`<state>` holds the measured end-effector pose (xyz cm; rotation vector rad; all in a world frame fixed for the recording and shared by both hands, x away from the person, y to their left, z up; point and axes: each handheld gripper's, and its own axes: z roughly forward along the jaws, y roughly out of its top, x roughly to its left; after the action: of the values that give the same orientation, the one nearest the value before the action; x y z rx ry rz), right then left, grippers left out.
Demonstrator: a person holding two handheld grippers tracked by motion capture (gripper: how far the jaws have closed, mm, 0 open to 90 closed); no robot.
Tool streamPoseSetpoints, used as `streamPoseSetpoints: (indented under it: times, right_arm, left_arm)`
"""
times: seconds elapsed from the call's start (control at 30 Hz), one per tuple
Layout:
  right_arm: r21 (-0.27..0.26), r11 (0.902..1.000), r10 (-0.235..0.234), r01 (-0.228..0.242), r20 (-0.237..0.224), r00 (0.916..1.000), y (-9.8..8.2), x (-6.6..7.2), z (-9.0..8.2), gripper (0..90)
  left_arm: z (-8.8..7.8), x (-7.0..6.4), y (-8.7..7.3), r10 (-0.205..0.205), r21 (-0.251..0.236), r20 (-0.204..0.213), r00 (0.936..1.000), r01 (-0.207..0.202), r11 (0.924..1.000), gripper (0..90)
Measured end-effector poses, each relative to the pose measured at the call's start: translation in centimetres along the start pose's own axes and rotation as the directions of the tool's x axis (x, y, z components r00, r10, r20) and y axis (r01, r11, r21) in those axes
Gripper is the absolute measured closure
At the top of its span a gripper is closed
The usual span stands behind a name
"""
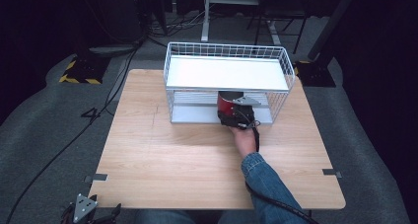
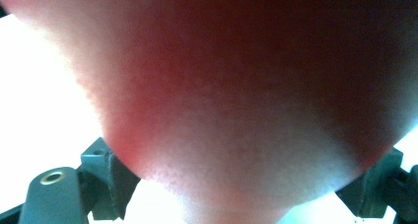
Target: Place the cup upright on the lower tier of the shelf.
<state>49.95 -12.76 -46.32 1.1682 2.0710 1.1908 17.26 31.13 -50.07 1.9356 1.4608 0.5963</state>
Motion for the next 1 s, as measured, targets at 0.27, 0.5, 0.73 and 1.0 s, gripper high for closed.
streamPoseSetpoints:
  times: [0.27, 0.5, 0.73, 1.0]
  right_arm:
    - [0.006, 1.0000, -0.001, 0.001, 0.031, 0.9995, 0.3, -0.2, 2.4, 17.8]
    - [0.016, 0.9997, -0.021, 0.021, 0.031, 0.9993, 0.5, -0.3, 3.6, 17.7]
    - [0.002, 0.9999, 0.014, -0.014, 0.004, 0.9999, 0.3, -0.5, 4.2, 16.9]
    - [-0.006, 0.9995, 0.030, -0.030, -0.018, 0.9994, 0.6, -0.5, 3.7, 0.4]
  left_arm:
    - [-0.3, 0.2, -0.4, -0.018, -0.004, -0.007, 0.9998, 0.018, 0.9998, 15.1]
    - [-0.1, 0.2, -0.4, -0.018, 0.000, 0.000, 0.9998, 0.018, 0.9998, 15.0]
    - [0.0, 0.2, -0.4, -0.010, 0.010, 0.009, 0.9999, 0.010, 0.9999, 15.1]
    - [0.1, 0.1, -0.3, -0.009, 0.008, 0.008, 0.9999, 0.009, 0.9999, 15.1]
